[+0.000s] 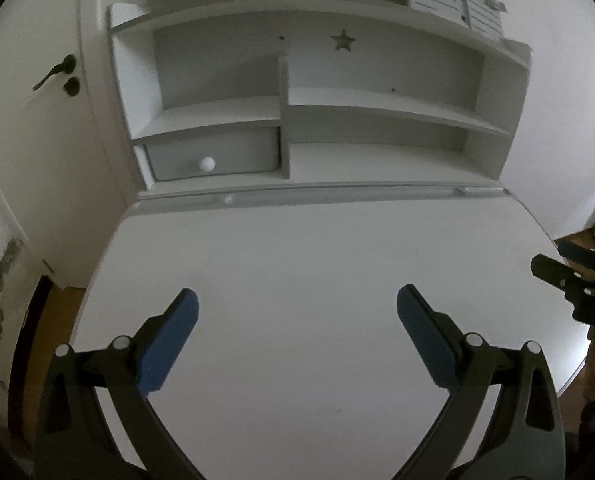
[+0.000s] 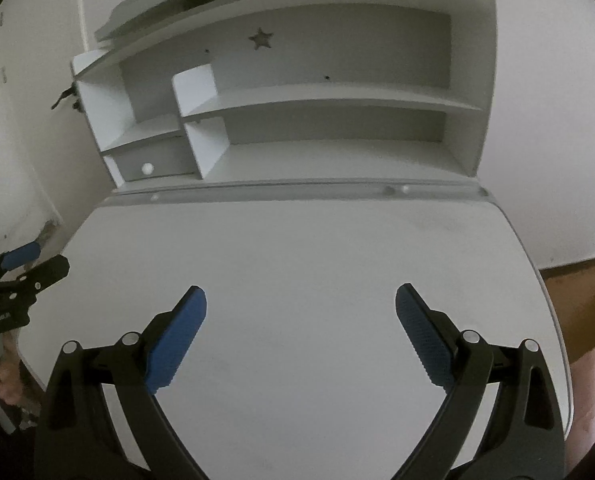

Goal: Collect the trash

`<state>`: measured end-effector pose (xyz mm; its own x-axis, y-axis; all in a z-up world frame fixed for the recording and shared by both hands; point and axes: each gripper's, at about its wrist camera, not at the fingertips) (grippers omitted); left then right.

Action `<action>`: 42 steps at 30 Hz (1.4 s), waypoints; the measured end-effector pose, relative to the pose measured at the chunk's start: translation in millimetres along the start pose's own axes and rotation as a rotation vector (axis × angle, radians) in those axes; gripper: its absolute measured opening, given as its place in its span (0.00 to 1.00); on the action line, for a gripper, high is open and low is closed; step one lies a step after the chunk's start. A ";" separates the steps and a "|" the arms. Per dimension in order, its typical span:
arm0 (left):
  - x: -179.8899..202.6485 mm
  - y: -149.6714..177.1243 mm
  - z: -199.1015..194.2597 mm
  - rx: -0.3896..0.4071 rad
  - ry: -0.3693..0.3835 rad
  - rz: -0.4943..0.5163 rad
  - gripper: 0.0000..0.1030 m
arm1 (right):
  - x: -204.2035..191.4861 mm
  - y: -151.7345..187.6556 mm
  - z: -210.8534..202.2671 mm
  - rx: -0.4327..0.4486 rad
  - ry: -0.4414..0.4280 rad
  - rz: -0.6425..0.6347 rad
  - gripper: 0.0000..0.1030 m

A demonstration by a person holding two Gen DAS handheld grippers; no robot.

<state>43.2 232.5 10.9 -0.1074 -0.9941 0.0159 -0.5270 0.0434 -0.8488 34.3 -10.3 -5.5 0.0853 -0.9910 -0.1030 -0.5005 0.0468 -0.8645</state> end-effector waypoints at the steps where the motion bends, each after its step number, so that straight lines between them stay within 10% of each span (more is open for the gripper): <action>1: -0.2 2.4 0.1 0.000 -0.005 0.007 0.93 | -3.8 -1.9 3.1 0.002 -0.006 -0.008 0.90; 42: 3.9 17.8 -2.0 0.009 -0.005 0.008 0.93 | -2.6 9.2 -9.6 -0.003 0.026 -0.054 0.90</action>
<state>31.7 229.6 -3.1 -0.1072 -0.9942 0.0064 -0.5183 0.0504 -0.8537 21.2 -8.5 -8.4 0.0903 -0.9950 -0.0431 -0.4980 -0.0076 -0.8671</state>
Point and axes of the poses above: each gripper's, at about its wrist camera, not at the fingertips, and z roughly the way its jaws point, x to its right, y to its underside, and after that the axes turned 11 degrees about x, right-handed
